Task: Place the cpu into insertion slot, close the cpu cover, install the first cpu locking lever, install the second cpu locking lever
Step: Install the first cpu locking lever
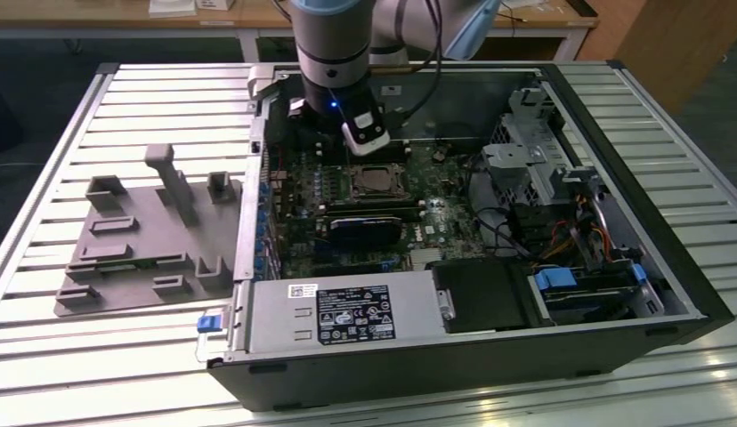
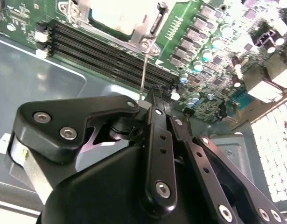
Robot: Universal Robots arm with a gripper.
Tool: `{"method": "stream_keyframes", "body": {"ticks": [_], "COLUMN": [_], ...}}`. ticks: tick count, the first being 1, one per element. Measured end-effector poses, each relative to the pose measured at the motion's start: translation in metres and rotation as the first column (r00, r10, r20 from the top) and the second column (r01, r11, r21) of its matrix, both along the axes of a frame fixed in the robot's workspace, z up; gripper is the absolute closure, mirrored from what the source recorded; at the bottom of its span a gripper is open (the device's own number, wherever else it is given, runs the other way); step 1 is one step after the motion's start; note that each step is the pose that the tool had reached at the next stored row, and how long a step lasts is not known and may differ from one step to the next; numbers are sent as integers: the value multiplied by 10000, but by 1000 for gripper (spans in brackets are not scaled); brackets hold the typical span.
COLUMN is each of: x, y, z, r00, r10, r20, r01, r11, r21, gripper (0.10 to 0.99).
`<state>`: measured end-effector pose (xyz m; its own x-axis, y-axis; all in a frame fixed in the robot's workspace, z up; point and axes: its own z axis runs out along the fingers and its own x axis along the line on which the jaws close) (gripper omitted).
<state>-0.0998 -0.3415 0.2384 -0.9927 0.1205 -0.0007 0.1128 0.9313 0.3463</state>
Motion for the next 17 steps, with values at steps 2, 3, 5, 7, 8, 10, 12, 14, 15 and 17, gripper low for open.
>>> {"method": "stream_keyframes", "body": {"ticks": [2, 3, 5, 7, 8, 10, 12, 14, 15, 17], "x": [37, 55, 90, 121, 136, 169, 202, 230, 244, 274], "y": [1, 2, 3, 3, 4, 5, 6, 7, 7, 8], "z": [-6, -10, -16, -24, -27, -35, -42, -44, -45, -46], "r00": [10000, 10000, 10000, 10000, 10000, 10000, 10000, 10000, 10000, 10000], "r10": [-3, -5, -8, -9, -9, -9, -10, -11, -13, -15], "r20": [0, 0, 0, 1, 1, 0, 0, 0, 0, -1], "r01": [3, 5, 8, 9, 9, 9, 10, 11, 13, 15], "r11": [10000, 10000, 10000, 10000, 10000, 10000, 10000, 10000, 10000, 10000], "r21": [0, 0, 0, 1, 1, 0, 0, -1, -1, -1], "gripper": [984, 984, 984, 984, 984, 984, 984, 984, 984, 984]}}
